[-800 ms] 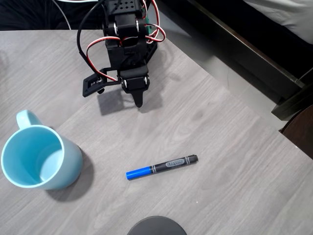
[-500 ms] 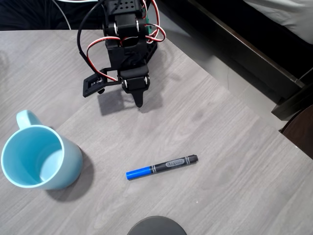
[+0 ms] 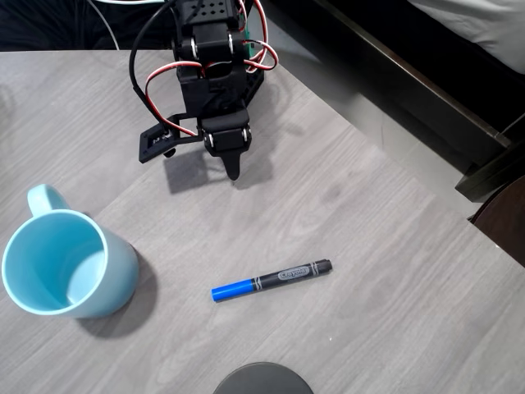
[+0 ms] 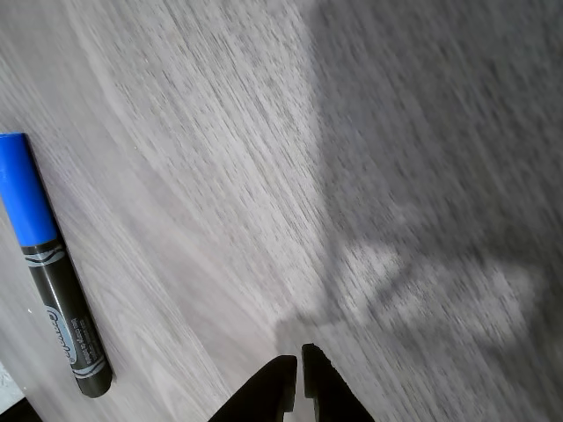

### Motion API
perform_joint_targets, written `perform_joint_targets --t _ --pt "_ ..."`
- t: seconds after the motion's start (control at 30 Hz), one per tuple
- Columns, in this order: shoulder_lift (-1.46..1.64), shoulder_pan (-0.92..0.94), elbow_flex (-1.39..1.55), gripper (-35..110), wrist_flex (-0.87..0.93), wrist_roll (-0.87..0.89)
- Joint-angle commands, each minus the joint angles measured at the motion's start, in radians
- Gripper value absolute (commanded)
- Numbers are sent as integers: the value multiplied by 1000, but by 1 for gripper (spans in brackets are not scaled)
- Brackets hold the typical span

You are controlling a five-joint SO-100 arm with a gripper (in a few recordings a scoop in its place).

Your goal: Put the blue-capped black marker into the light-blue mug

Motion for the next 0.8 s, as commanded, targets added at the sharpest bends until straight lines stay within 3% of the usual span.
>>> perform_joint_targets --t 0.0,0.43,0.77 --pt "25 -9 9 0 -12 -8" --pt "-12 -44 -301 0 -41 -123" --pt "-693 -107 -847 0 -20 28"
